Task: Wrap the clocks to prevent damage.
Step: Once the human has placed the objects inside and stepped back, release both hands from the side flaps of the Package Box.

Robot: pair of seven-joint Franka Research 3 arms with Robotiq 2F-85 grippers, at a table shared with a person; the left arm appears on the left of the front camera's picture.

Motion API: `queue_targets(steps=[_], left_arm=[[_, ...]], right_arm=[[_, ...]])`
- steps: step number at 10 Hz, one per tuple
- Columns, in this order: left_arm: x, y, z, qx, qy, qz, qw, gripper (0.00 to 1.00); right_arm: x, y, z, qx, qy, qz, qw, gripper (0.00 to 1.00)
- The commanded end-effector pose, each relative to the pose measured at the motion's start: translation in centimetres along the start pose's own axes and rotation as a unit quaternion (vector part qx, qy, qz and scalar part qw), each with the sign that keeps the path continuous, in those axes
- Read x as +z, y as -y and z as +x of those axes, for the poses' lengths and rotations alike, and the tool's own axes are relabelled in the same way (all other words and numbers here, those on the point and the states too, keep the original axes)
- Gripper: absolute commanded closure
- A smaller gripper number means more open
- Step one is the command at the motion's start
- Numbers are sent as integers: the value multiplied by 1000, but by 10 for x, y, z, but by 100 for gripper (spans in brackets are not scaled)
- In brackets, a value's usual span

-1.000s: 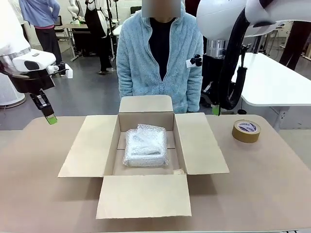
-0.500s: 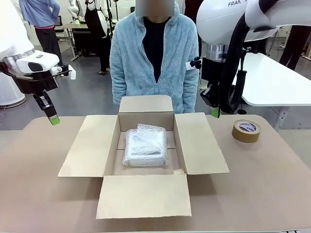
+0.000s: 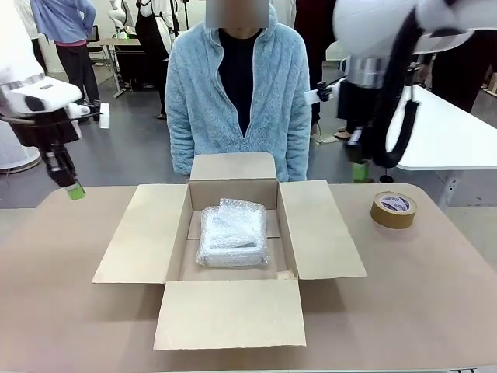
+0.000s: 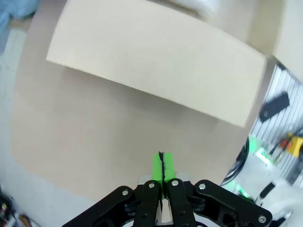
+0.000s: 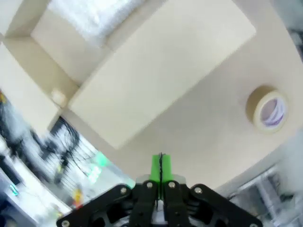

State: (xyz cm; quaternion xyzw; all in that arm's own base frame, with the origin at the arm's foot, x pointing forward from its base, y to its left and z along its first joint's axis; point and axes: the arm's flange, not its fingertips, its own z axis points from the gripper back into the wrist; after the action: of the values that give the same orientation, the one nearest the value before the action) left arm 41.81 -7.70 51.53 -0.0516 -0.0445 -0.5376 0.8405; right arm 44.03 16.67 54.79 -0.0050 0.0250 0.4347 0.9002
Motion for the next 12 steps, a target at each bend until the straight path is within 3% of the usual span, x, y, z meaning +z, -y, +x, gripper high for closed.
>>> queue_targets(steps=[1, 2, 3, 4, 5, 6, 8, 9, 10, 12], left_arm=[[21, -17, -24, -120, -21, -41, 992, 100], [29, -26, -36, -188, -11, -42, 981, 100], [36, -36, -48, -217, 8, -44, 975, 100], [42, -46, -55, -205, 23, -55, 977, 100], [39, -33, -45, -114, 51, -19, 992, 100], [36, -30, -52, -203, 10, -40, 978, 100], [36, -30, -52, -203, 10, -40, 978, 100], [40, -35, -55, -189, 21, -37, 981, 100], [31, -59, -57, -229, 86, -87, 966, 100], [13, -100, -75, -269, 230, -151, 923, 100]], right_arm=[[0, 25, -51, 127, -9, -5, 992, 99], [4, 41, -73, 196, 7, -2, 981, 99], [5, 55, -89, 240, 30, 14, 970, 99], [1, 69, -96, 238, 46, 23, 970, 99], [11, 45, -74, 187, 13, 0, 982, 99], [11, 45, -74, 187, 13, 0, 982, 99], [11, 45, -74, 187, 13, 0, 982, 99], [11, 45, -74, 187, 13, 0, 982, 99], [11, 42, -75, 198, 17, 1, 980, 99], [-18, 65, -95, 316, 207, 83, 922, 99]])
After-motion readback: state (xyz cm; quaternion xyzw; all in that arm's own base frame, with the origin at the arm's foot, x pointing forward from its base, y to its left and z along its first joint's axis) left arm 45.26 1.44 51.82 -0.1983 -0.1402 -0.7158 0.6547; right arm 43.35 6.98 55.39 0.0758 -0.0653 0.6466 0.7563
